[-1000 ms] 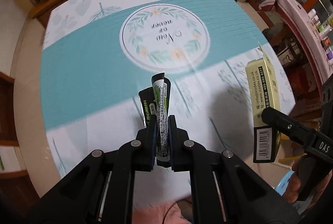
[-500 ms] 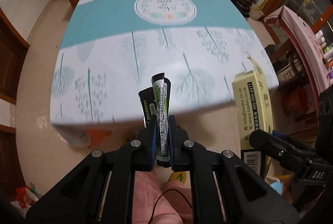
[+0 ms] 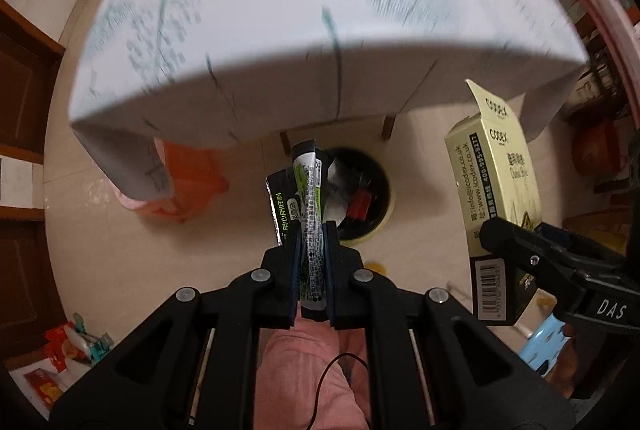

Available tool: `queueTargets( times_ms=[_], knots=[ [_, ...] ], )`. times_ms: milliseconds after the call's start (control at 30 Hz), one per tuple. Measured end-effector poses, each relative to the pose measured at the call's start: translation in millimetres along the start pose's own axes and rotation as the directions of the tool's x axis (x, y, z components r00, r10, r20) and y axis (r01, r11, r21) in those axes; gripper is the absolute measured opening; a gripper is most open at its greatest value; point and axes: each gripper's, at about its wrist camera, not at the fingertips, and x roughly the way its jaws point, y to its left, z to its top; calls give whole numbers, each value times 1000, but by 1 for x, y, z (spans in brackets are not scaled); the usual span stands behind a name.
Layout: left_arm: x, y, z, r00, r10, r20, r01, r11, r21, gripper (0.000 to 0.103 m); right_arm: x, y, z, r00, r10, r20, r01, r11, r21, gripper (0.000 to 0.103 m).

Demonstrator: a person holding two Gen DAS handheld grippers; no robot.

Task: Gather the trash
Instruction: 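Carry snack wrapper and CODEX box over the black bin and open both tools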

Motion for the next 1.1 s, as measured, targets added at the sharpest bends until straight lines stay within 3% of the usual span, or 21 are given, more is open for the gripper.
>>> queueTargets(
  times_ms=[300, 500, 667, 733, 833, 900, 1000, 1100],
  knots=[
    [128, -3, -12, 999, 29, -40, -26, 996, 81, 9, 122, -48, 2, 991, -109, -81, 113, 993, 42, 95],
    [222, -3, -6, 998, -14, -61, 18, 997, 70, 9, 216, -85, 21, 988, -108, -113, 122, 985, 124, 95],
    [277, -3, -2, 998, -29, -47, 32, 997, 66, 9, 279, -108, 36, 986, -104, -133, 124, 981, 149, 96],
    [297, -2, 0, 999, -33, -37, 36, 996, 87, 16, 305, -118, 39, 983, -108, -148, 131, 979, 158, 97],
    [320, -5, 4, 999, -35, -23, 37, 992, 124, 36, 335, -133, 38, 979, -113, -168, 142, 974, 177, 98],
    [332, -7, 6, 1000, -28, -12, 29, 989, 143, 59, 348, -139, 39, 982, -106, -155, 134, 974, 184, 101],
    [345, -5, 6, 1000, -27, -6, 27, 990, 137, 75, 356, -146, 39, 988, -102, -113, 120, 978, 173, 102],
    [351, 0, 5, 1000, -22, 8, 20, 993, 113, 82, 358, -151, 37, 991, -104, -84, 118, 976, 183, 102]
  ],
)
